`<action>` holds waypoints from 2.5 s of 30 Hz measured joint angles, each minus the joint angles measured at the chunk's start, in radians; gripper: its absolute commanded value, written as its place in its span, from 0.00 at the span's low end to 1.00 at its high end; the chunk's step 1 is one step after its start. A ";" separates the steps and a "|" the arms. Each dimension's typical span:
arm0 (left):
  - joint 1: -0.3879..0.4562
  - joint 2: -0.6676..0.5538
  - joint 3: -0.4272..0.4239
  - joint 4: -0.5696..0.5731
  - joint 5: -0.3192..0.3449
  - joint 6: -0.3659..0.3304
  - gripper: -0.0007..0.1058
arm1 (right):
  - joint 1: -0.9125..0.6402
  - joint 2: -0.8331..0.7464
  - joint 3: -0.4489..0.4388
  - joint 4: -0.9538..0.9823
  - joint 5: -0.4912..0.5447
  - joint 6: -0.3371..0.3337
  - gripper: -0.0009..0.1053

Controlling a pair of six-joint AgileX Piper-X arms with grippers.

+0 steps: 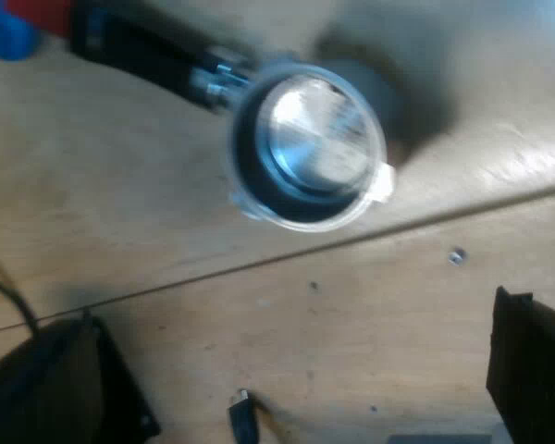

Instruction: Put the handle in the coffee machine

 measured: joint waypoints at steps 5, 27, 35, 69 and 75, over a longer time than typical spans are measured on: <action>0.000 0.000 0.000 -0.008 0.000 0.000 0.76 | 0.000 0.064 0.000 -0.015 -0.004 0.018 0.82; -0.016 0.000 0.032 -0.040 0.031 0.001 0.76 | -0.166 0.223 -0.046 -0.082 -0.102 -0.001 0.82; -0.016 0.000 0.032 -0.089 0.043 0.001 0.76 | -0.166 0.305 -0.058 -0.110 -0.139 -0.010 0.82; -0.016 0.000 0.032 -0.097 0.043 0.001 0.76 | -0.172 0.430 -0.063 -0.168 -0.121 0.064 0.82; -0.016 0.000 0.032 -0.097 0.043 0.001 0.76 | -0.172 0.430 -0.063 -0.169 -0.126 0.052 0.82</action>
